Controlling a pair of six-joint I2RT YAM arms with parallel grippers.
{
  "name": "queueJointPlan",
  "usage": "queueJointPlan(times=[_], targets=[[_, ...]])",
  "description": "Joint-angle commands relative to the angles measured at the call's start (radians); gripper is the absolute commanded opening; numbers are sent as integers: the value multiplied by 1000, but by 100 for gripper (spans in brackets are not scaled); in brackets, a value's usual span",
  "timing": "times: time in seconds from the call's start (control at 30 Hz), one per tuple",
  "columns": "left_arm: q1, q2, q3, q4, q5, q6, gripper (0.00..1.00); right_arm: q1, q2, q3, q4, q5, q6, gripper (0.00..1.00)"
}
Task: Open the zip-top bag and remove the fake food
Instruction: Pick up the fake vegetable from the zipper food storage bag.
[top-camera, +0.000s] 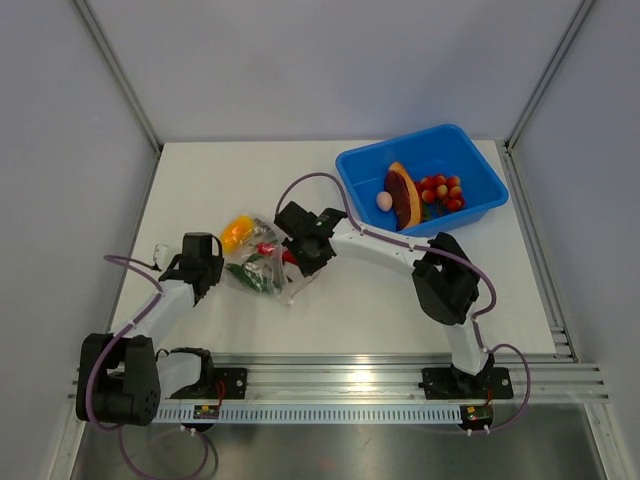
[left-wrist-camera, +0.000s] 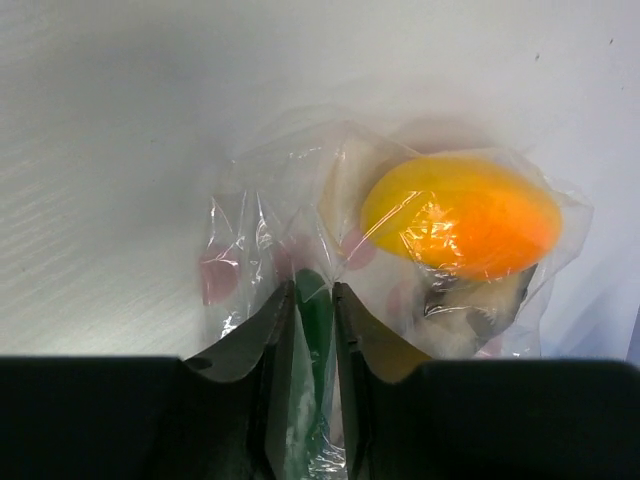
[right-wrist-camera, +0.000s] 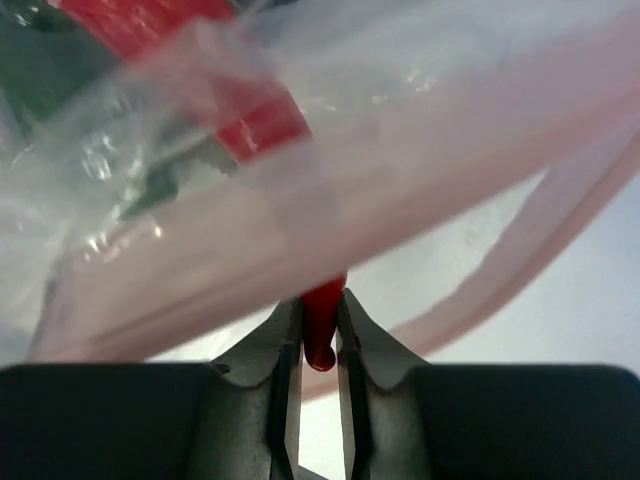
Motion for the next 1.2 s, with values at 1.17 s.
queueJointPlan(times=[1.17], targets=[[3,-65,-43,-12,-154,-84,7,-41,-340,-133,-196,670,-91,0]])
